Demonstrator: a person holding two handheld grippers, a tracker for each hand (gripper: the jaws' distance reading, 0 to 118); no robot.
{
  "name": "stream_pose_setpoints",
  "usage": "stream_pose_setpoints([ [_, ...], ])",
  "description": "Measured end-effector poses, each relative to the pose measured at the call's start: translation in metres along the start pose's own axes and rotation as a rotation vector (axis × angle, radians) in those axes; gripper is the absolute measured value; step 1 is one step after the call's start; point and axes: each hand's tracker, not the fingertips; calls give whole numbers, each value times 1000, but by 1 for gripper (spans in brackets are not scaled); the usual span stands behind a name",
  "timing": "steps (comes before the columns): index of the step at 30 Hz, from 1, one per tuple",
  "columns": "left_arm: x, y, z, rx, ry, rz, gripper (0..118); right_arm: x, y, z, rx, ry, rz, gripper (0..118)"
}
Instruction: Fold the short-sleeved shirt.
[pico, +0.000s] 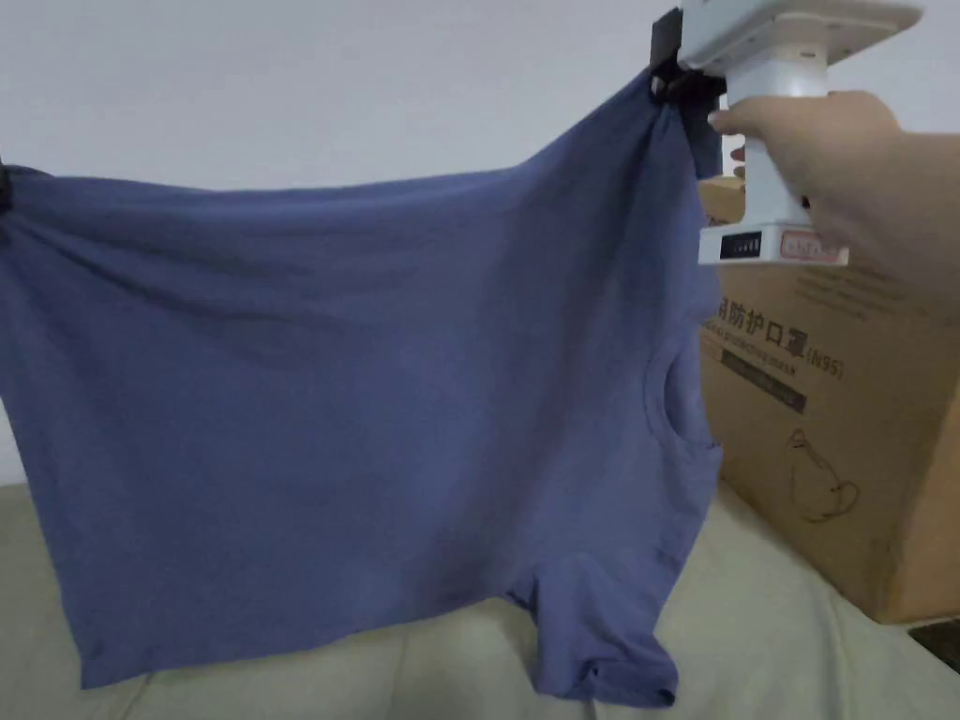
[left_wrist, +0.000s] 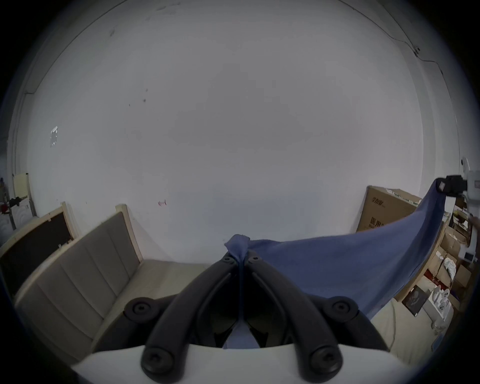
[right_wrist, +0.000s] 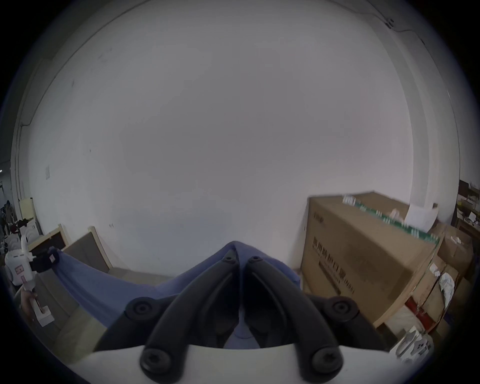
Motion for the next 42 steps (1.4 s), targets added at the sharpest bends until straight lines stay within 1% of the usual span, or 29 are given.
stream_pose_setpoints([
  [2, -3, -37, -24, -79, -10, 28, 2, 11, -50, -15, -67, 23, -27, 0],
  [4, -1, -88, -38, -178, -38, 62, 1, 24, -112, -30, -166, 6, -41, 0],
  [6, -2, -148, -36, -281, -71, 82, 1, 42, -180, -37, -291, -6, -70, 0],
  [8, -3, -212, -26, -373, -67, 111, 1, 59, -255, -33, -410, 13, -117, 0],
  [9, -3, -246, -13, -430, -97, 140, 1, 67, -295, -26, -471, 11, -137, 0],
  [11, -7, -309, 11, -552, -83, 153, 1, 81, -368, 0, -598, 5, -139, 0],
  [13, -16, -366, 46, -664, -88, 144, 1, 95, -436, 40, -697, -5, -120, 0],
  [14, -19, -389, 71, -673, -118, 143, 1, 101, -466, 66, -741, -22, -107, 0],
  [15, -21, -407, 97, -692, -118, 106, 1, 109, -489, 94, -783, 0, -123, 0],
  [16, -25, -420, 122, -685, -117, 123, 1, 113, -507, 119, -802, -1, -88, 0],
  [17, -23, -432, 153, -688, -128, 119, 1, 118, -519, 150, -800, -17, -86, 0],
  [18, -25, -440, 178, -708, -135, 117, 1, 124, -528, 180, -814, 9, -138, 0],
  [19, -29, -447, 201, -713, -151, 147, 1, 127, -532, 203, -816, 19, -130, 0],
  [21, -37, -451, 241, -758, -161, 157, 1, 134, -528, 249, -822, 47, -131, 0],
  [22, -38, -453, 258, -760, -180, 162, 2, 132, -526, 271, -823, 56, -117, 0],
  [24, -38, -454, 295, -771, -189, 103, 1, 133, -526, 304, -855, 66, -82, 0],
  [26, -51, -463, 318, -778, -202, 87, 1, 133, -532, 328, -872, 66, -48, 0],
  [28, -57, -465, 339, -788, -205, 81, 1, 135, -539, 344, -915, 86, -56, 0],
  [30, -57, -467, 351, -808, -202, 40, 1, 134, -546, 356, -962, 115, -44, 0],
  [32, -60, -471, 358, -832, -204, 6, 2, 131, -549, 362, -996, 122, 16, 0],
  [33, -45, -469, 364, -844, -210, -11, 2, 129, -550, 364, -1006, 118, 41, 0],
  [36, -45, -475, 363, -877, -220, -43, 2, 127, -551, 362, -1011, 117, 33, 0],
  [38, -51, -477, 360, -904, -223, 10, 2, 127, -551, 358, -1011, 111, 17, 2],
  [39, -53, -476, 360, -903, -223, 44, 6, 127, -550, 356, -1012, 102, 5, 15],
  [40, -56, -472, 360, -902, -216, 74, 15, 127, -549, 356, -1018, 96, -19, 38],
  [41, -55, -469, 362, -906, -215, 112, 40, 128, -547, 357, -1016, 89, -40, 78],
  [42, -57, -465, 363, -927, -203, 143, 71, 128, -544, 359, -1016, 96, -60, 101],
])
